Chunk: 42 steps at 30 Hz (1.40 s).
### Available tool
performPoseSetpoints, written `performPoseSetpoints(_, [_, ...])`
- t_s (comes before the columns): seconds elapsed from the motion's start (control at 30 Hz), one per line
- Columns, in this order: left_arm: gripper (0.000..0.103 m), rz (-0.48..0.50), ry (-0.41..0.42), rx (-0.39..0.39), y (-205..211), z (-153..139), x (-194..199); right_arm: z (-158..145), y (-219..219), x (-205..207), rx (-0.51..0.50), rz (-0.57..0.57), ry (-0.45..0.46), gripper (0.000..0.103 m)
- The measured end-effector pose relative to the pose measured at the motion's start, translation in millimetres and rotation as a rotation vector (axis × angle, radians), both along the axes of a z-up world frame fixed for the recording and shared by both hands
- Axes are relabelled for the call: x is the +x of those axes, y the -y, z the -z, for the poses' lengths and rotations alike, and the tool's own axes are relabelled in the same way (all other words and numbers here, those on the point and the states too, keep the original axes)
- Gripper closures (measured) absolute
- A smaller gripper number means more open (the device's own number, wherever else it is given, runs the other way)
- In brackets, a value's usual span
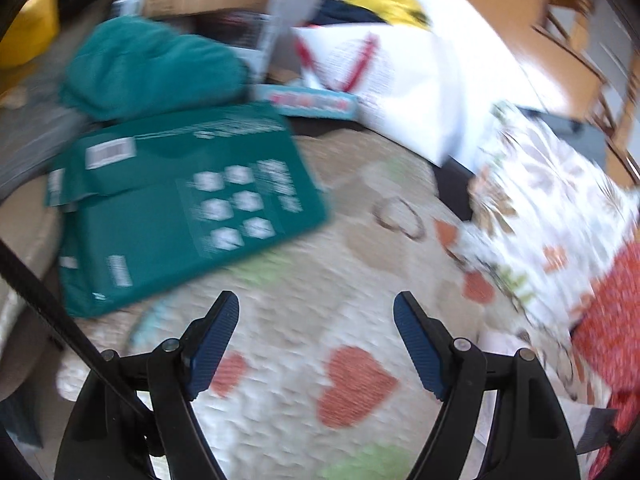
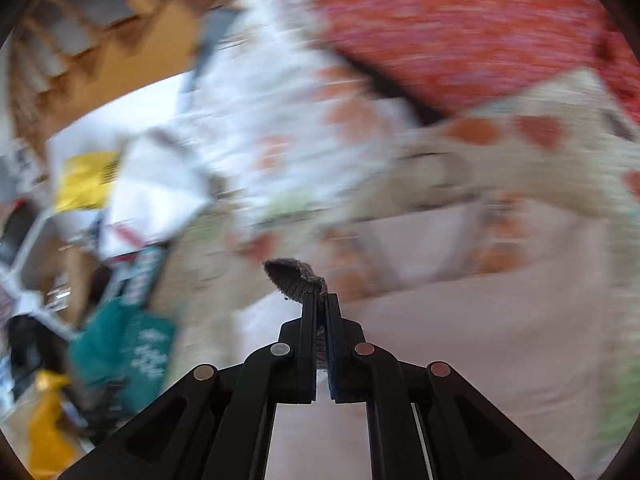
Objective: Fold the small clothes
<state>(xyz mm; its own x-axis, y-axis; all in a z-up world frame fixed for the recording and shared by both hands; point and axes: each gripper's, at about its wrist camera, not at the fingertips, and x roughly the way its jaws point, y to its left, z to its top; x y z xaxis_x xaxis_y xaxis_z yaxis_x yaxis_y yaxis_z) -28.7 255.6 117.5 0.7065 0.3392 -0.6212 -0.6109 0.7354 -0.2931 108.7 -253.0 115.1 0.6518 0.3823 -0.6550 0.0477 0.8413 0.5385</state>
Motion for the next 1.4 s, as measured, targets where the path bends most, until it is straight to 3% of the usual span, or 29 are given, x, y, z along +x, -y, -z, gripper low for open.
performPoseSetpoints(0.13, [0.024,0.127,-0.048,0.028,47.1,4.8,35.1,40.1,63.8,-3.8,-0.103,0.129,-0.094,0.099])
performPoseSetpoints(0.27, [0.024,0.263,-0.113,0.071,99.5,16.2,64.0,71.6,92.7,-0.1,-0.218,0.171,-0.175,0.098])
performPoseSetpoints(0.37, [0.024,0.358,-0.163,0.096,131.5,28.3,75.2,73.2,114.1,-14.7,-0.227,0.217,-0.152,0.096])
performPoseSetpoints(0.43, [0.024,0.402,-0.195,0.121,147.5,36.5,78.9,62.8,112.3,-24.4,-0.255,0.217,-0.112,0.096])
performPoseSetpoints(0.57, [0.024,0.502,-0.276,0.156,179.1,59.5,87.6,49.4,83.3,-29.3,-0.237,0.081,-0.029,0.096])
performPoseSetpoints(0.7, [0.024,0.581,-0.358,0.128,196.5,85.3,90.5,71.7,56.1,-19.5,-0.194,-0.045,-0.066,0.087])
performPoseSetpoints(0.8, [0.024,0.619,-0.417,0.142,208.1,103.0,87.1,100.0,52.6,-15.1,-0.235,-0.030,-0.149,0.086])
performPoseSetpoints(0.87, [0.024,0.626,-0.426,0.146,211.0,108.2,82.6,95.5,56.7,-27.1,-0.238,-0.009,-0.112,0.086])
performPoseSetpoints(0.93, [0.024,0.628,-0.415,0.147,211.8,108.8,77.0,78.0,55.9,-48.4,-0.318,0.014,-0.047,0.086])
performPoseSetpoints(0.97, [0.024,0.626,-0.407,0.147,211.5,108.5,72.8,68.4,55.1,-62.6,-0.384,0.035,-0.010,0.078])
performPoseSetpoints(1.0, [0.024,0.626,-0.401,0.143,210.8,107.5,68.6,62.4,54.9,-73.8,-0.429,0.056,0.010,0.055])
performPoseSetpoints(1.07, [0.024,0.625,-0.377,0.120,206.2,102.7,58.8,56.8,61.7,-101.2,-0.467,0.073,0.015,0.024])
performPoseSetpoints(1.17, [0.024,0.618,-0.330,0.075,192.4,96.8,37.8,65.5,85.3,-132.0,-0.384,0.055,-0.054,0.023])
performPoseSetpoints(1.33, [0.024,0.573,-0.334,-0.032,159.9,114.0,8.4,103.3,119.0,-163.9,-0.227,0.080,-0.197,0.039])
performPoseSetpoints(1.4, [0.024,0.601,-0.294,-0.049,155.4,114.9,-5.6,107.4,124.7,-174.6,-0.177,0.096,-0.175,0.040])
